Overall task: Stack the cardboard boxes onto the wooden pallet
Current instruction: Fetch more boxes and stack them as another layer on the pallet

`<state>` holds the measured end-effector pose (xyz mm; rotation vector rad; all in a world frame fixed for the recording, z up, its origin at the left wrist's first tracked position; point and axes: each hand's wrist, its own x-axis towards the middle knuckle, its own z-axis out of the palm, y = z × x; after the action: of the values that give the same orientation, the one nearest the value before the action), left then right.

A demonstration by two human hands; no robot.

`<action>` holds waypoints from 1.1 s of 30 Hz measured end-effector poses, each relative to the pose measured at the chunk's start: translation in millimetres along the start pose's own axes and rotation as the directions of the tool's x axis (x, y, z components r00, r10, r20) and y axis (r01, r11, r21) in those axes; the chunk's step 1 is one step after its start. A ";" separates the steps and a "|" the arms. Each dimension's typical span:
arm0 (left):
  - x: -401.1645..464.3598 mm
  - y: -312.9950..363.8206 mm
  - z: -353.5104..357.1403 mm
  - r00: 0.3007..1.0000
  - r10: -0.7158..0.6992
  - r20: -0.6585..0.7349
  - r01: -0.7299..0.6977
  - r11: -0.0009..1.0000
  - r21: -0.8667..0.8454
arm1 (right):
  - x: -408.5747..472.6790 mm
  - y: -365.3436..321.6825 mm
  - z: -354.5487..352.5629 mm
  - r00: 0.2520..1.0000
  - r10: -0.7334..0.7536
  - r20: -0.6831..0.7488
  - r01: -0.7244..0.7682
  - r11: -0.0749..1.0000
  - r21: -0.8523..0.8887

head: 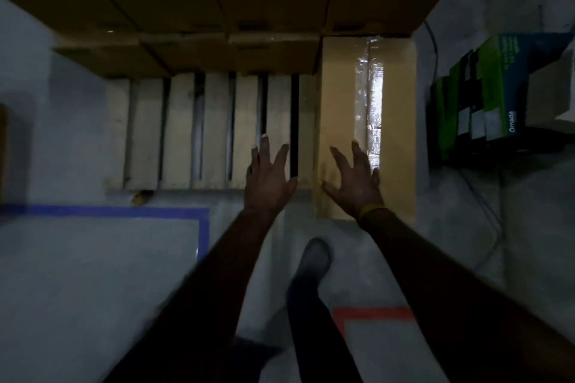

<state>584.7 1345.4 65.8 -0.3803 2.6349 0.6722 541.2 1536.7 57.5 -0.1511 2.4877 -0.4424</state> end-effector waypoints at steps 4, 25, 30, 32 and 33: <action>-91.6 -41.9 -65.2 0.995 -0.097 -0.038 0.094 0.993 -0.069 | -84.3 -94.9 0.5 0.997 -0.071 0.030 0.071 0.997 0.021; -503.4 -321.0 -233.0 0.839 -0.434 -0.327 0.388 0.900 -0.201 | -378.0 -431.5 63.8 0.854 -0.507 0.118 0.511 0.774 -0.374; -543.0 -367.3 -256.1 0.771 -0.532 -0.349 0.448 0.844 -0.295 | -407.1 -514.0 81.2 0.790 -0.595 0.147 0.602 0.707 -0.372; -551.1 -386.4 -265.4 0.744 -0.559 -0.366 0.463 0.826 -0.320 | -411.5 -543.1 89.3 0.768 -0.619 0.166 0.629 0.679 -0.378; -553.7 -395.8 -270.3 0.730 -0.572 -0.374 0.469 0.818 -0.333 | -412.5 -556.5 93.3 0.761 -0.623 0.178 0.637 0.669 -0.382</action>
<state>1131.3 962.6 367.4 -1.4597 2.6528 0.7362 934.5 1074.1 403.8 -1.2245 2.4000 -0.1477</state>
